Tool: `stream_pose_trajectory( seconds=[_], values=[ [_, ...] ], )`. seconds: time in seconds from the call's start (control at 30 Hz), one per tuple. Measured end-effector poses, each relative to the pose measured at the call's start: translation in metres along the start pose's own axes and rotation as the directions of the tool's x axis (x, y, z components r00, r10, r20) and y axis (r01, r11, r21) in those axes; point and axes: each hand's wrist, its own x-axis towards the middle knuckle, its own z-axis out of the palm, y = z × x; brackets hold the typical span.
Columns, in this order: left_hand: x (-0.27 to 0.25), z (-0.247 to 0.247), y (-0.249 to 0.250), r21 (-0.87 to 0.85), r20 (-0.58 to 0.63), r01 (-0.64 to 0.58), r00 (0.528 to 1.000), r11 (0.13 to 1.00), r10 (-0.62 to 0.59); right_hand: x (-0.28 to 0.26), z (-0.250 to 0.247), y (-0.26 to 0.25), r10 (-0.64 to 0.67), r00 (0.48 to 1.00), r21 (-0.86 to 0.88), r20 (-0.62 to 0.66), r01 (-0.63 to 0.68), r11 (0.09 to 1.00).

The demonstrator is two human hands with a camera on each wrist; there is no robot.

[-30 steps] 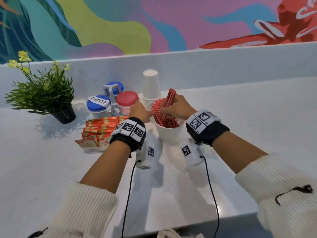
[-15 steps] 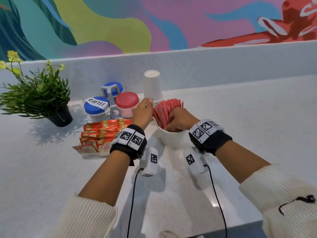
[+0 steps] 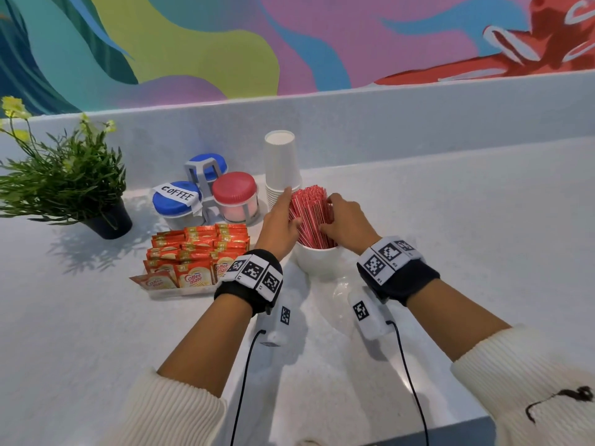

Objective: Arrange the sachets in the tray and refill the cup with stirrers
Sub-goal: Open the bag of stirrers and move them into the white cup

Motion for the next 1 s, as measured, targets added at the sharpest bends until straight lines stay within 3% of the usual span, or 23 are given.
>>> stream_pose_trajectory(
  seconds=[0.17, 0.27, 0.37, 0.47, 0.63, 0.8, 1.0],
  values=[
    [0.002, -0.001, 0.01, -0.12, -0.028, 0.056, 0.998, 0.991, -0.059, 0.0, 0.007, 0.003, -0.061, 0.991, -0.048, 0.116, 0.067, 0.997],
    [0.006, -0.003, 0.02, -0.302, 0.009, 0.116, 0.993, 0.946, -0.119, 0.002, 0.013, -0.001, -0.046, 0.992, -0.089, 0.117, 0.057, 0.994],
    [0.009, -0.007, 0.021, -0.363, 0.012, 0.097, 0.995, 0.927, -0.1, 0.006, 0.013, -0.001, -0.031, 0.996, -0.083, 0.083, 0.038, 0.996],
    [0.009, -0.009, 0.015, -0.325, 0.002, 0.101, 0.994, 0.94, -0.106, 0.009, 0.009, 0.004, -0.013, 0.999, -0.01, 0.031, 0.013, 1.0],
    [-0.001, -0.002, 0.002, -0.173, -0.073, 0.061, 0.995, 0.983, -0.075, 0.003, 0.004, 0.006, -0.084, 0.996, 0.098, 0.005, 0.083, 0.992],
    [-0.008, 0.004, -0.014, -0.116, -0.272, 0.116, 0.952, 0.986, -0.144, -0.009, 0.005, 0.008, -0.238, 0.97, 0.007, 0.041, 0.238, 0.971],
    [-0.009, -0.003, -0.005, -0.091, -0.306, -0.007, 0.952, 0.996, -0.021, -0.008, 0.007, 0.009, -0.267, 0.961, -0.053, 0.071, 0.271, 0.961]
  ],
)
